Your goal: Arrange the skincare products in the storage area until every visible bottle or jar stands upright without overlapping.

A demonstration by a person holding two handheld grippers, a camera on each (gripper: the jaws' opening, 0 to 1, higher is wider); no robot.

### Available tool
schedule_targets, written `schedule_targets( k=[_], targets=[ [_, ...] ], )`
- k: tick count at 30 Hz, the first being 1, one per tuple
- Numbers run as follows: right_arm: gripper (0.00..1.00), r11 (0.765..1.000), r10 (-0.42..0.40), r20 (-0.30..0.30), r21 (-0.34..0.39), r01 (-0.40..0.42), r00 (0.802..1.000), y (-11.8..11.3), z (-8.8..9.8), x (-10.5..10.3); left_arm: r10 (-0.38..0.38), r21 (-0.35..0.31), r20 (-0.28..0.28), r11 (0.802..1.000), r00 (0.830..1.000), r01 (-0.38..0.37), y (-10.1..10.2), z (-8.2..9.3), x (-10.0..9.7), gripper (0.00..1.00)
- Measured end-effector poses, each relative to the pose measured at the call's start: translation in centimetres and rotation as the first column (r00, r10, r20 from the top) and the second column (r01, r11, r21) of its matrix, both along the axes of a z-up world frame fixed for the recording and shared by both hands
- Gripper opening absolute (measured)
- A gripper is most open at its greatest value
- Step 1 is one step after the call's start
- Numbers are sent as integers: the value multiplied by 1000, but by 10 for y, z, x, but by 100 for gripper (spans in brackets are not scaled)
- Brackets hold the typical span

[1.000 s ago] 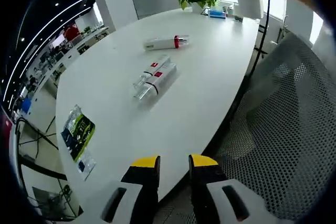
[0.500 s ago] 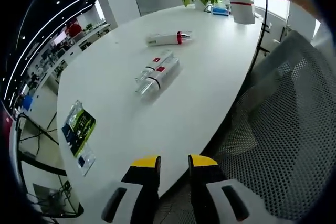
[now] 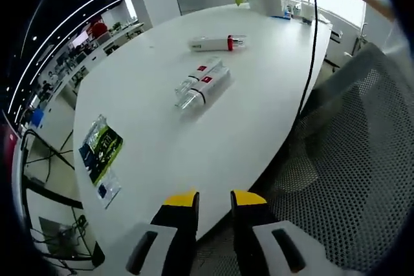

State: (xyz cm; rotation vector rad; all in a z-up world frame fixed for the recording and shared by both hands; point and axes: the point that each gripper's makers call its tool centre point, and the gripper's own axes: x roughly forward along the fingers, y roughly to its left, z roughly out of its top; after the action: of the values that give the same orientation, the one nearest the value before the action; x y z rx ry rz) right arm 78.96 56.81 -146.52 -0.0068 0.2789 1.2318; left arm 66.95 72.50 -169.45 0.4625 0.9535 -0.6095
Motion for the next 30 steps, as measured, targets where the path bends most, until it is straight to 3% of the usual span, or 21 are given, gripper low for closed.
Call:
schedule_targets(
  k=[10,16,21,30],
  targets=[
    [11,999,10,38,-54,-7,999,0,-5,46,27,1,-3,1000,1000,-27,3,-1,1,20],
    [11,998,10,18,-59,-9,1000,1,-17,68,48,-12,14,999,999,-47,4,4,3,20],
    [11,996,7,16,-88,-5,1000,0,-30,87,40,-9,-4,999,999,-40,4,0,0,20],
    [11,997,31,27,-76,-29,999,5,-42,118,47,-11,-13,999,999,-47,5,-2,-2,20]
  ],
)
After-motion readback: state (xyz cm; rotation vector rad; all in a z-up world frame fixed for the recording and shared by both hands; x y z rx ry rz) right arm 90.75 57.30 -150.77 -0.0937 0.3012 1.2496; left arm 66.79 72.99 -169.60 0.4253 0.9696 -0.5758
